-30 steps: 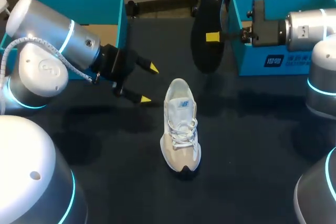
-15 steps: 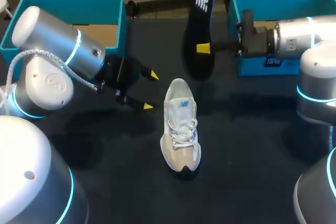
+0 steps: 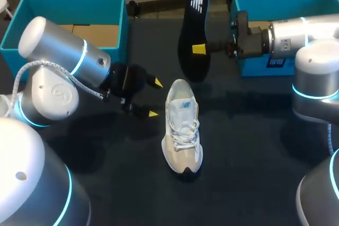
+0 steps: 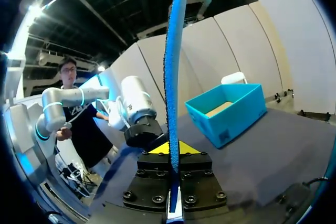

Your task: Take the shoe out of the shoebox, open the shoe tongue, remove and reinsert the insole, then place the shoe into the shoebox

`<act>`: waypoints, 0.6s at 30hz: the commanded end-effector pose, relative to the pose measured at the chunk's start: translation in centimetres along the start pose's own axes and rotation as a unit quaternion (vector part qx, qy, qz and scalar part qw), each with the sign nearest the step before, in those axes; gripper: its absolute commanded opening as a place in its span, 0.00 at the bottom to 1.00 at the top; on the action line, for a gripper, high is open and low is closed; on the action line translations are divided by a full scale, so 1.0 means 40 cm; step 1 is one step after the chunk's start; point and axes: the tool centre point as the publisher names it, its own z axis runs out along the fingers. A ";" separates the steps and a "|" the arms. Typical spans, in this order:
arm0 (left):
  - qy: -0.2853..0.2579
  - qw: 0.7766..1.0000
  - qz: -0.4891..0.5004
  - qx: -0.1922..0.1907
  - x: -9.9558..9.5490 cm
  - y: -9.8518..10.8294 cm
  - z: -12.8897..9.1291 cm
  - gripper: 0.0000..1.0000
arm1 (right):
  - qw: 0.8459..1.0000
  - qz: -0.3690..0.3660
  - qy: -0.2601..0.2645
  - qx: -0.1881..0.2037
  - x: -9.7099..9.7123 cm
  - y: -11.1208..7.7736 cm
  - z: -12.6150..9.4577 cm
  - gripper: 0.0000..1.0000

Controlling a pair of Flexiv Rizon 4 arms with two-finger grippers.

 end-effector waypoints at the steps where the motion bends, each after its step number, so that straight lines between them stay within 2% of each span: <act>1: -0.003 1.000 -0.004 0.002 0.005 -0.003 0.020 1.00 | 1.000 -0.002 0.010 0.007 -0.002 -0.012 0.028 0.00; 13: 0.000 1.000 -0.015 0.005 0.023 0.001 0.019 1.00 | 0.999 -0.003 0.050 0.004 0.003 -0.091 0.096 0.00; 18: -0.003 1.000 -0.015 0.002 0.019 0.004 0.009 1.00 | 0.999 -0.003 0.050 0.004 0.003 -0.091 0.096 0.00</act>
